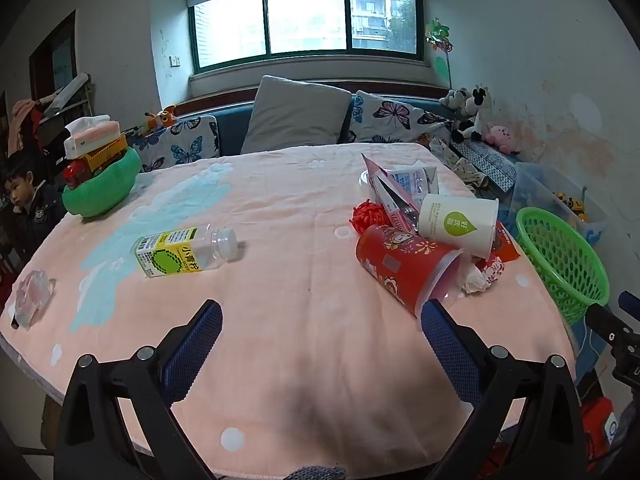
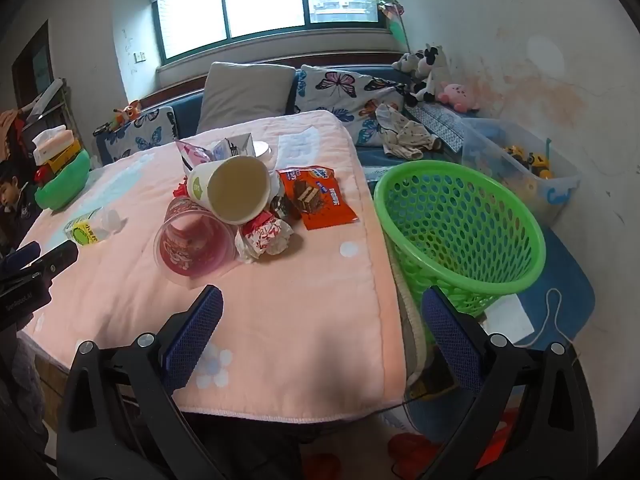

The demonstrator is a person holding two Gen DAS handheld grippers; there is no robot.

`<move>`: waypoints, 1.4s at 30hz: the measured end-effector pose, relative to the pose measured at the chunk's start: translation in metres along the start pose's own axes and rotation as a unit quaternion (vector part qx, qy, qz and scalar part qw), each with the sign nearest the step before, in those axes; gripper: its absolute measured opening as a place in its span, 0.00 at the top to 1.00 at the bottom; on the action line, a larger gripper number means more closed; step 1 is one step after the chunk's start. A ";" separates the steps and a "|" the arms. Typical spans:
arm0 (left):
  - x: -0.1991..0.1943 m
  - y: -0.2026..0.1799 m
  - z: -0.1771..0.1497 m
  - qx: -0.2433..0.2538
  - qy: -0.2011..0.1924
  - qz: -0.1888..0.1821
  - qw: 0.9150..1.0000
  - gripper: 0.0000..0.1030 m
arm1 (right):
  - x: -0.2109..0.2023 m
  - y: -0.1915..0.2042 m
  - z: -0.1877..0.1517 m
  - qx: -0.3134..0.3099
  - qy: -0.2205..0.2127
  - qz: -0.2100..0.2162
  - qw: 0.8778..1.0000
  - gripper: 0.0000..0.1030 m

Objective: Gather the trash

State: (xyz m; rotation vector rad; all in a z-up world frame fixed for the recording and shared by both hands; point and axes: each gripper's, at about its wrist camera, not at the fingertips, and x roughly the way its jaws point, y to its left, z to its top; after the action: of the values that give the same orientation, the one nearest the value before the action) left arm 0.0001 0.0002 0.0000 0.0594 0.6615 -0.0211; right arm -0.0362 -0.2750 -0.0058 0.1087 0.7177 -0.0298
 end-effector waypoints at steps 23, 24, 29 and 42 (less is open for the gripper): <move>-0.001 -0.001 0.000 0.000 0.001 0.000 1.000 0.06 | 0.000 -0.001 0.002 0.000 0.002 -0.001 1.000 0.04; -0.001 0.000 0.000 -0.001 0.001 -0.001 1.000 0.06 | 0.001 -0.001 0.000 0.000 0.002 -0.001 1.000 0.04; 0.000 0.000 0.000 -0.001 0.001 -0.001 1.000 0.06 | 0.002 -0.001 0.000 0.000 0.002 0.000 1.000 0.04; -0.005 -0.007 -0.006 0.000 0.003 -0.002 1.000 0.06 | 0.006 -0.002 0.001 0.000 0.004 0.000 1.000 0.04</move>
State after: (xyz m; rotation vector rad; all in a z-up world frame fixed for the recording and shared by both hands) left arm -0.0076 -0.0063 -0.0019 0.0593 0.6671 -0.0241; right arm -0.0311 -0.2774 -0.0089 0.1095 0.7247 -0.0297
